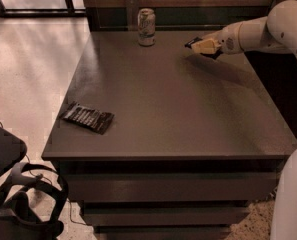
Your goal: Move rxbar blueberry near rxbar chocolate
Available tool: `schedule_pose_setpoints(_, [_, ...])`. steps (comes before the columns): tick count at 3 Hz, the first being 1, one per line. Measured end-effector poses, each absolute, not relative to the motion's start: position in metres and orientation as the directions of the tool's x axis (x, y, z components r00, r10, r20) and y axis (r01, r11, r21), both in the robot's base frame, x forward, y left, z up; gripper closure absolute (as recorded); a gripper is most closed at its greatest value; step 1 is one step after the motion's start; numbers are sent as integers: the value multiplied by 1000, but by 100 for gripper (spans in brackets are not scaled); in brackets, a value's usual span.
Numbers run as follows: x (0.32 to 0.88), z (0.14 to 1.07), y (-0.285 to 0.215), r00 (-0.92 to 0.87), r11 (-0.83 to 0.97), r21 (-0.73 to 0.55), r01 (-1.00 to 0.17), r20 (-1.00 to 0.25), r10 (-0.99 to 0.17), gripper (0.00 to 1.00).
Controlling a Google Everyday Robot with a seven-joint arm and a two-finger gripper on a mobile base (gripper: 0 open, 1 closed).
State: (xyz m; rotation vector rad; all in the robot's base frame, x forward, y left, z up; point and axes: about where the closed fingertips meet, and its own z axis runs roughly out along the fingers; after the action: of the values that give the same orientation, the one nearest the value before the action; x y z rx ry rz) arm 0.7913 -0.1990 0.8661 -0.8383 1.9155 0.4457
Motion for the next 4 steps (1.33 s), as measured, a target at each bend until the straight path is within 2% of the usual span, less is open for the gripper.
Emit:
schedule_pose_setpoints(2, [740, 913, -208, -226, 611, -91, -786, -878, -421, 100])
schedule_pose_setpoints(4, [665, 938, -171, -127, 460, -85, -884, -903, -411, 100])
